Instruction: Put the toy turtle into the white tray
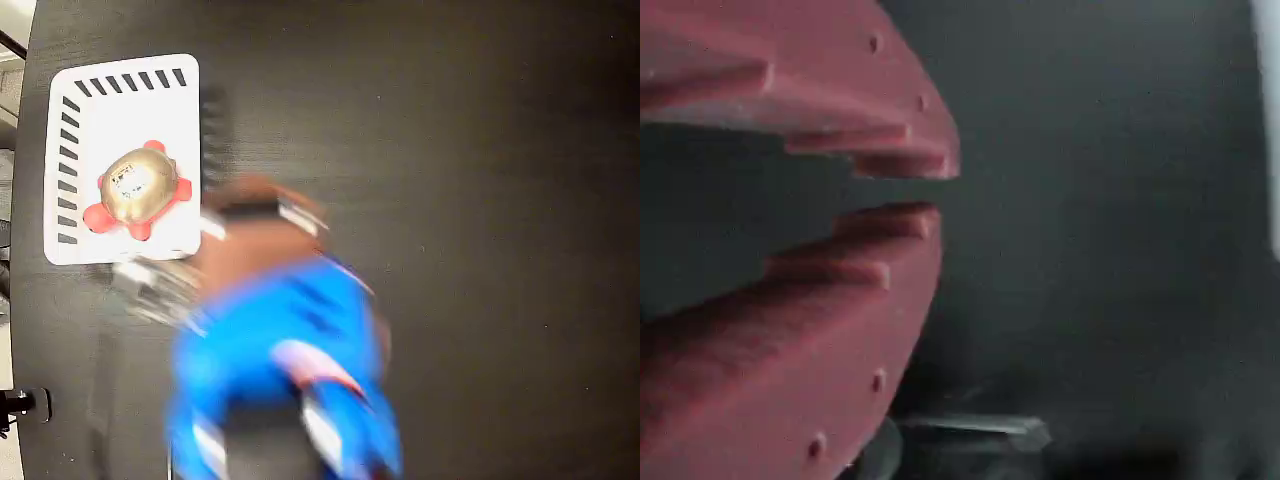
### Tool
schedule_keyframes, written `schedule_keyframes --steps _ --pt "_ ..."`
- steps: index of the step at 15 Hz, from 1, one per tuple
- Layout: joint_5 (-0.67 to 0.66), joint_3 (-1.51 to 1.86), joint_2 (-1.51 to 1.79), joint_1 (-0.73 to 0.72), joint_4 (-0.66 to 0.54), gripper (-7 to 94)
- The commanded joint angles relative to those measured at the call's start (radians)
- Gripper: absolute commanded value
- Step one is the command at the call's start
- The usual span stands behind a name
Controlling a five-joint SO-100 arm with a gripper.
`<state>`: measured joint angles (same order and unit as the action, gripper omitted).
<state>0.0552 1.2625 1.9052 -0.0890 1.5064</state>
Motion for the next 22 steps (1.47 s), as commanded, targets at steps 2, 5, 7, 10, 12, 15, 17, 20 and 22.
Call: schedule_keyframes --steps 2,5,7,10,12,15,17,20,22 --pt "-0.043 0.345 0.380 0.172 -0.115 0" --pt "-0.014 0.819 0.667 0.164 -0.222 0" --pt "0.018 1.106 0.834 0.104 -0.331 0" --pt "0.034 1.425 1.086 0.054 -0.422 0" --pt "0.023 1.488 1.178 0.057 -0.379 0" --pt "0.015 1.555 1.347 0.035 -0.255 0" --pt "0.014 1.595 1.396 0.054 -0.241 0" --pt "0.029 1.644 1.457 0.055 -0.209 0" --pt "0.035 1.643 1.463 0.054 -0.183 0"
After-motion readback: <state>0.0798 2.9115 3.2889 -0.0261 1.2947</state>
